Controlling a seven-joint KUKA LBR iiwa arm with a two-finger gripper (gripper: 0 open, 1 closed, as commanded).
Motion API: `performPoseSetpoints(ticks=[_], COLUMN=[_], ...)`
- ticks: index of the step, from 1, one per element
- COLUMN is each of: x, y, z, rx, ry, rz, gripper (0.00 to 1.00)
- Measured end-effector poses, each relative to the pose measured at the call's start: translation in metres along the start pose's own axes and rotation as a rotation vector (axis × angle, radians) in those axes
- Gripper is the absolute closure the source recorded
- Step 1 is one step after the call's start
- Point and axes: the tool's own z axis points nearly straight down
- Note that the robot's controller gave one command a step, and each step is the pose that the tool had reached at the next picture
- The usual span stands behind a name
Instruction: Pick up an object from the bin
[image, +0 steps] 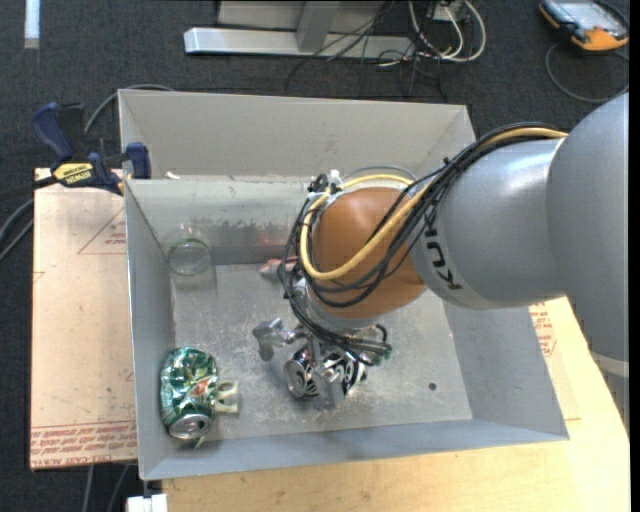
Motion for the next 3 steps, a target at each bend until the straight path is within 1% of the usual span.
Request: performPoseSetpoints(ticks=[1, 2, 3], x=[0.046, 0.057, 0.057], y=[-0.027, -0.026, -0.026], z=[0.034, 0.033, 0.033], rx=[0.004, -0.002, -0.002], ry=[-0.006, 0.000, 0.000], rz=[0.404, 0.027, 0.027], gripper=[0.00, 1.00, 1.00])
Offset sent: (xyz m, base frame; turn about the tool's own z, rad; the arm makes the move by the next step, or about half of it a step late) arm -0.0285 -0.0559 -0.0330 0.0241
